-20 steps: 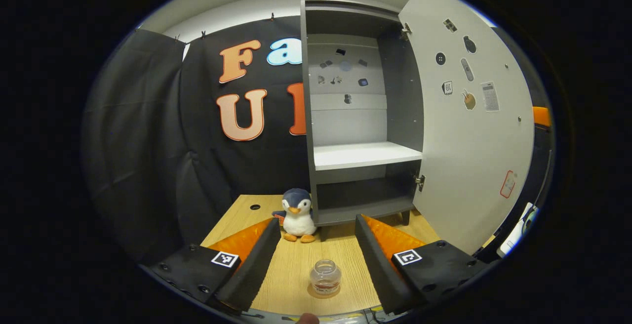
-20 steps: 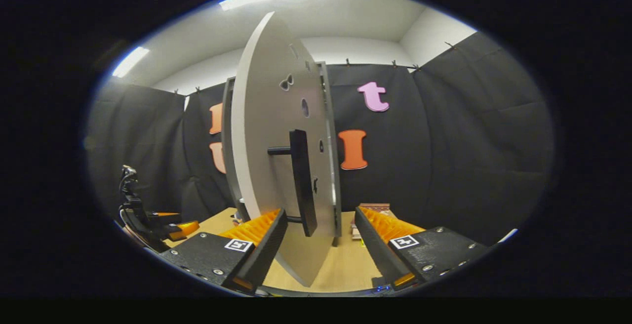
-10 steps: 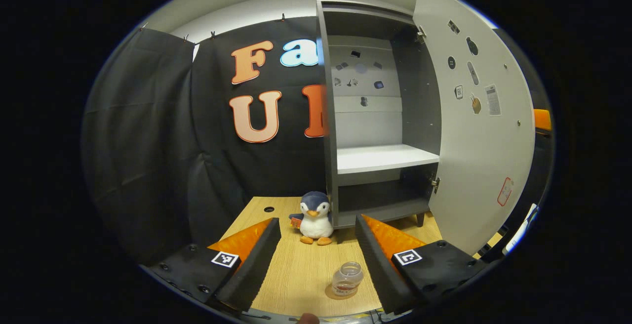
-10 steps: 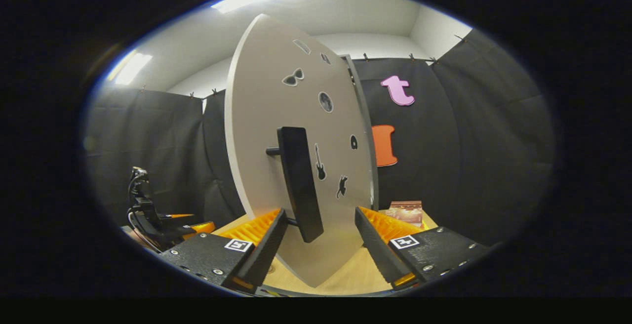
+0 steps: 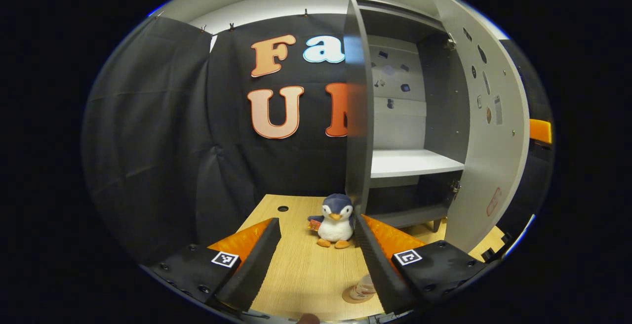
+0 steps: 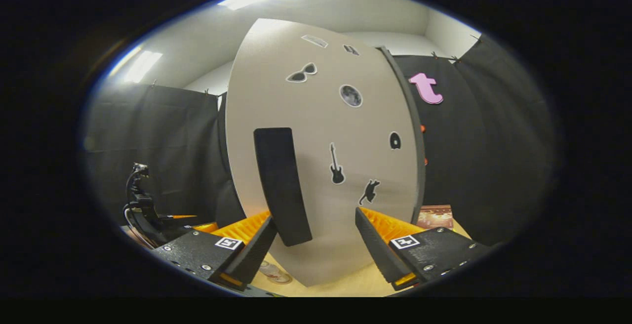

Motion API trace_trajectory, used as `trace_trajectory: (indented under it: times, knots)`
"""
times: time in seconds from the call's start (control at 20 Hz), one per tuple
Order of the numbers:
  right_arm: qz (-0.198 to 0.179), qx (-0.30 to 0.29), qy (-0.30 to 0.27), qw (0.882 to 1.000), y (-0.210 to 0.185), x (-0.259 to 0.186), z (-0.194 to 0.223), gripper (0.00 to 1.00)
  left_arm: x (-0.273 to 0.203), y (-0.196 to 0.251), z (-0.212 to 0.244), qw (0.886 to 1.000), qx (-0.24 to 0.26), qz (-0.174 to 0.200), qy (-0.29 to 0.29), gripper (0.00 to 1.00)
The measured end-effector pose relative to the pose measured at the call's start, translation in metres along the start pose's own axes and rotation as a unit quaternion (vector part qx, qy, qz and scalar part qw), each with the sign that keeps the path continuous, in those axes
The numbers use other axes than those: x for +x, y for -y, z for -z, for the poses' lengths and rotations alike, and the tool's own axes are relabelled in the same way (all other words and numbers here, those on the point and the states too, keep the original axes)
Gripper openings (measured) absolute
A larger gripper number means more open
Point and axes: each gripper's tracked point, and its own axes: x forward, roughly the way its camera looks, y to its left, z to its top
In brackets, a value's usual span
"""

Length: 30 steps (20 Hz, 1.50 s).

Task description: Open the cabinet door with the right hand, grasp the bottle in the cabinet with the left hand and place it on the coaster, then close the cabinet door with the right hand.

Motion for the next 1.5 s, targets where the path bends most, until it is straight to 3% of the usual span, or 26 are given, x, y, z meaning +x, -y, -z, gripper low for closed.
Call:
trace_trajectory:
  times: [0.2,0.5,0.75,1.1,1.15,1.5]
  knots:
    - [-0.01,-0.019,0.014,1.0,-0.023,0.049,0.006,0.96,0.019,-0.025,-0.008,1.0,-0.011,-0.012,0.005,0.98]
    - [-0.001,-0.041,0.023,0.999,-0.025,0.096,0.018,0.96,0.051,-0.053,-0.024,0.999,-0.034,-0.014,0.015,0.99]
    - [0.023,-0.05,0.037,0.998,-0.029,0.103,0.014,0.94,0.078,-0.066,-0.03,0.999,-0.036,0.0,0.024,0.99]
    - [0.091,-0.066,0.049,0.992,-0.028,0.11,0.015,0.95,0.114,-0.077,-0.019,0.998,-0.063,0.026,0.01,0.97]
    - [0.098,-0.068,0.052,0.991,-0.028,0.109,0.016,0.99,0.117,-0.079,-0.018,0.997,-0.064,0.028,0.009,0.97]
    - [0.135,-0.084,0.059,0.986,-0.024,0.116,0.02,0.96,0.131,-0.08,-0.016,0.997,-0.049,0.057,0.015,0.97]
